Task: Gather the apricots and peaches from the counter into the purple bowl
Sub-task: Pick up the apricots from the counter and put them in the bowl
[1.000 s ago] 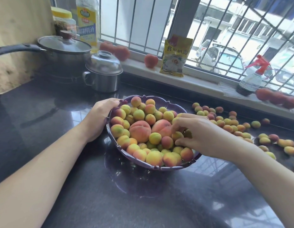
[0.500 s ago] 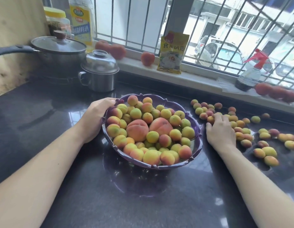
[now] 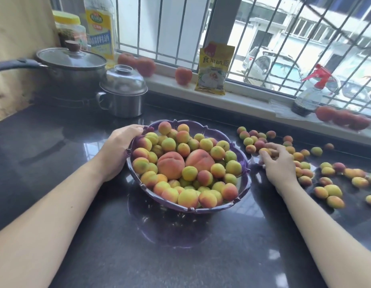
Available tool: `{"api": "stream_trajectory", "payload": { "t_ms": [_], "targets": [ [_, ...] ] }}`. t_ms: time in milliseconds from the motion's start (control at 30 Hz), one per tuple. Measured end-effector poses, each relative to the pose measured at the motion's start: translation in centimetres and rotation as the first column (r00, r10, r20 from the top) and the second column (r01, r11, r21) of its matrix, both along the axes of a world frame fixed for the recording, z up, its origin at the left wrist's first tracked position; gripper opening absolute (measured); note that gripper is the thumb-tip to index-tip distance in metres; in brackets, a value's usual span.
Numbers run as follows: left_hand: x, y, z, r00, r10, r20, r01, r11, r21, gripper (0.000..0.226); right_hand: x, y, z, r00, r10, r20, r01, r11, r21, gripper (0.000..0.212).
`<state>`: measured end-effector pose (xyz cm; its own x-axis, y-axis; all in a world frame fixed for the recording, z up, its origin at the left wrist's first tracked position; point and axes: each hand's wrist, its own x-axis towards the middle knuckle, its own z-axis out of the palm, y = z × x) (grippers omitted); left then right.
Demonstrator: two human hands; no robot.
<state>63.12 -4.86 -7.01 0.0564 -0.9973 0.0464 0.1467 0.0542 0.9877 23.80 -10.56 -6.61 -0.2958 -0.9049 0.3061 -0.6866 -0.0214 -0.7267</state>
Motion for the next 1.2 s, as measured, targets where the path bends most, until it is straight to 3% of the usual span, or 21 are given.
{"api": "stream_trajectory", "payload": {
  "t_ms": [100, 200, 333, 467, 533, 633, 800, 1000, 1200],
  "targets": [
    [0.0, 0.1, 0.1, 1.0, 0.0, -0.001, 0.0, 1.0, 0.001, 0.051, 0.6, 1.3, 1.9, 0.979, 0.045, 0.199, -0.054, 0.998, 0.038, 0.022],
    [-0.1, 0.0, 0.1, 1.0, -0.002, -0.001, 0.002, 1.0, -0.001, 0.051, 2.5, 3.2, 5.2, 0.928, 0.197, 0.315, -0.206, 0.979, -0.004, 0.022],
    [-0.2, 0.0, 0.1, 1.0, 0.006, -0.013, -0.006, 1.0, 0.001, 0.051, 6.1, 6.2, 9.0, 0.85, 0.463, 0.252, -0.494, 0.866, 0.075, 0.028],
    [-0.1, -0.2, -0.1, 1.0, 0.025, -0.016, -0.025, 0.999, -0.021, 0.052, 9.4, 8.4, 10.3, 0.696, 0.669, 0.261, -0.712, 0.689, 0.135, 0.038],
    [-0.1, -0.2, -0.2, 0.999, 0.034, -0.019, -0.034, 0.999, -0.024, 0.052, 10.6, 8.3, 10.1, 0.674, 0.72, 0.163, -0.738, 0.651, 0.174, 0.037],
    [0.0, -0.3, -0.4, 0.999, 0.03, -0.023, -0.031, 0.999, -0.021, 0.053, 12.5, 7.4, 9.2, 0.666, 0.735, -0.131, -0.703, 0.676, 0.219, 0.033],
    [0.0, -0.4, -0.5, 1.0, 0.028, -0.013, -0.029, 0.999, -0.036, 0.052, 14.8, 6.3, 7.9, 0.515, 0.7, -0.495, -0.646, 0.696, 0.312, 0.034],
    [0.0, -0.6, -0.7, 1.0, 0.027, -0.007, -0.028, 0.999, -0.043, 0.049, 15.1, 5.8, 7.9, 0.453, 0.692, -0.562, -0.601, 0.703, 0.381, 0.036],
    [0.1, -0.9, -1.0, 0.999, 0.021, -0.025, -0.022, 0.999, -0.042, 0.049, 15.5, 5.9, 7.8, 0.478, 0.702, -0.528, -0.602, 0.699, 0.385, 0.034]
  ]
}}
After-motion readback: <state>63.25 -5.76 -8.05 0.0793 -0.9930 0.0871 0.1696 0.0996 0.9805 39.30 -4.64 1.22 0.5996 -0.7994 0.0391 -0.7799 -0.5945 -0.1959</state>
